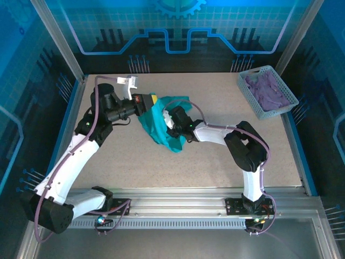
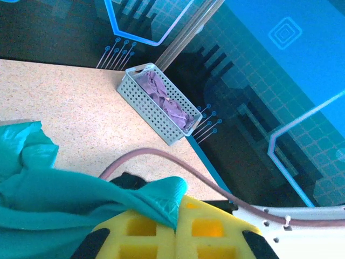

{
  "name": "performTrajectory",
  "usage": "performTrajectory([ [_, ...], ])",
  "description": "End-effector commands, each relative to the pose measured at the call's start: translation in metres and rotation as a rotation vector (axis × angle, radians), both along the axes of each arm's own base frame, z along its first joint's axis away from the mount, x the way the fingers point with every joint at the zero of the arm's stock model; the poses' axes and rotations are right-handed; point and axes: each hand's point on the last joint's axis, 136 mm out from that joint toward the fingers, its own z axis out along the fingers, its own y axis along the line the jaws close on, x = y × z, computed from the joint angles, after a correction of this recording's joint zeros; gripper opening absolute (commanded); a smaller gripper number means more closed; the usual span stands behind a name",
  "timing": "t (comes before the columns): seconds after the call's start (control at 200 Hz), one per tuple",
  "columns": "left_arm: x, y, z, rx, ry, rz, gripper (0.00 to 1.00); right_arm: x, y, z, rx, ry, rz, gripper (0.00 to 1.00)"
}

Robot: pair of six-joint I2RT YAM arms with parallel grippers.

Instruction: Fold the inside-out t-shirt

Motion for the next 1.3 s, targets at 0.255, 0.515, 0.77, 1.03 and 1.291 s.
performTrajectory([
  [0.255,-0.009,-0.008,0.029,-0.009,-0.073,-0.040,0.00,-0.015,0.039,0.016,-0.008,-0.131,0.198,0.46],
  [0.515,-0.006,-0.005,0.025,0.009,-0.060,-0.011,0.00,-0.031,0.040,0.041,0.021,-0.182,0.204,0.49],
  [0.77,-0.008,-0.005,0.025,0.012,-0.053,-0.014,0.00,-0.046,0.050,0.048,0.037,-0.187,0.256,0.50],
  [1.03,-0.020,-0.008,0.034,-0.015,-0.069,-0.052,0.00,-0.032,0.074,0.026,-0.006,-0.158,0.301,0.44],
  [1.291,-0.038,-0.008,0.048,-0.054,-0.094,-0.088,0.00,0.016,0.055,0.009,-0.120,-0.127,0.083,0.48],
])
